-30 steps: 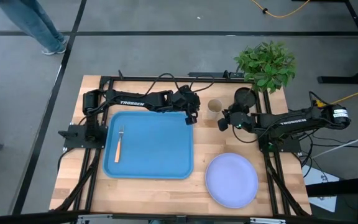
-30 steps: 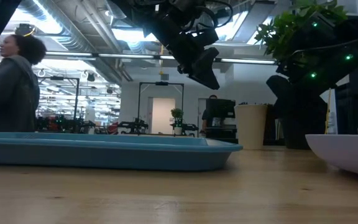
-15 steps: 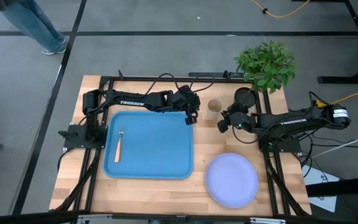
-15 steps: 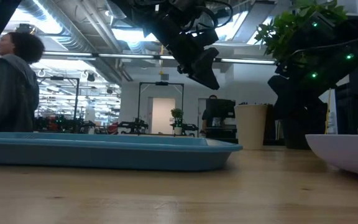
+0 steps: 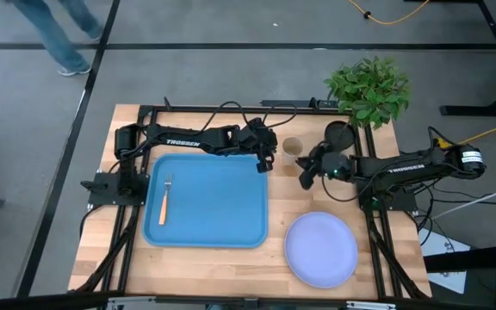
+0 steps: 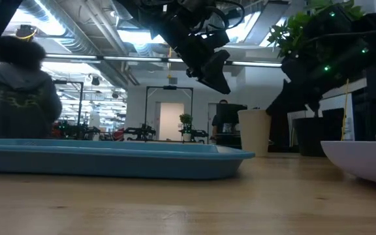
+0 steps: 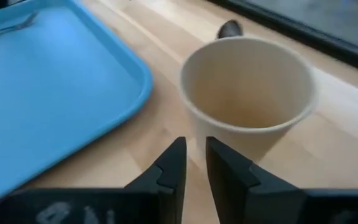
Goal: Pick and place plate/cup/fork/spoon on tray
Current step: Put the light brown cup on the blue tray
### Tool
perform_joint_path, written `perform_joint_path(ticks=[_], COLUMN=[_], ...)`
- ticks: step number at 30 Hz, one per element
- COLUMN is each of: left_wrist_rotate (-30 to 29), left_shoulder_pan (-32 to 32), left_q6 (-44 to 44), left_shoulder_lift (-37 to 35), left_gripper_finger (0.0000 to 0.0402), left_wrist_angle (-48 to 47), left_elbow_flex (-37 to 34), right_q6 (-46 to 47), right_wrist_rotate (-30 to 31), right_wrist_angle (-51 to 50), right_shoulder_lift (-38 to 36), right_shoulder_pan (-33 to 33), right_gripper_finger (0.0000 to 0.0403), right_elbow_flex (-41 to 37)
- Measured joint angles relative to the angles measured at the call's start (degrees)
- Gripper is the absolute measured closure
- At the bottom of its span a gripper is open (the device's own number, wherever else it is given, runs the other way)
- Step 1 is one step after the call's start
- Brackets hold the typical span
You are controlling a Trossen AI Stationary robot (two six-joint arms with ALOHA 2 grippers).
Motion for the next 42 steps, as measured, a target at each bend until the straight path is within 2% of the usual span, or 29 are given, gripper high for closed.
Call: perform_joint_path(ticks=[4,7,12,16,24,26,28,32,35,37,42], left_wrist_rotate=[0.10,3.74,10.16,10.60,10.32,10.18,9.41,2.53,-2.03,-3.43,-3.78], left_shoulder_pan=[-0.01,0.01,-0.52,-1.43,0.01,0.66,0.93,0.44,-0.03,-0.18,-0.77], left_q6=[-1.01,-0.73,9.46,15.77,21.19,21.50,21.18,20.15,20.06,20.02,19.94], left_shoulder_lift=[0.00,-0.07,-0.07,0.09,6.18,8.28,9.57,8.67,7.89,7.58,7.39], left_gripper_finger=[0.0321,0.0321,0.0321,0.0321,0.0321,0.0321,0.0321,0.0321,0.0321,0.0321,0.0321], left_wrist_angle=[0.44,1.58,0.92,-2.83,-10.26,-12.75,-14.61,-16.78,-17.37,-18.36,-18.07], left_elbow_flex=[-0.02,-0.02,0.45,4.83,17.27,19.52,20.22,20.46,20.57,20.52,20.52], right_q6=[1.39,5.46,11.90,14.69,14.78,14.68,14.64,13.90,12.54,11.82,9.33], right_wrist_rotate=[-3.83,-7.14,-12.10,-12.32,-9.24,-6.49,0.27,14.58,22.26,23.95,20.83], right_wrist_angle=[-0.11,-1.05,-4.45,-8.35,-11.51,-11.23,-11.35,-11.89,-12.53,-11.77,-7.41], right_shoulder_lift=[0.00,0.00,-0.26,-1.14,-2.15,-2.27,-2.27,-2.12,-1.97,-1.62,0.71], right_shoulder_pan=[0.01,0.08,0.10,0.06,0.06,0.10,0.06,0.06,-0.16,-0.80,-3.12], right_gripper_finger=[0.0336,0.0336,0.0336,0.0336,0.0336,0.0336,0.0336,0.0336,0.0336,0.0336,0.0336], right_elbow_flex=[0.00,0.00,0.00,0.00,0.00,0.00,0.00,-0.02,-0.02,-0.02,-0.02])
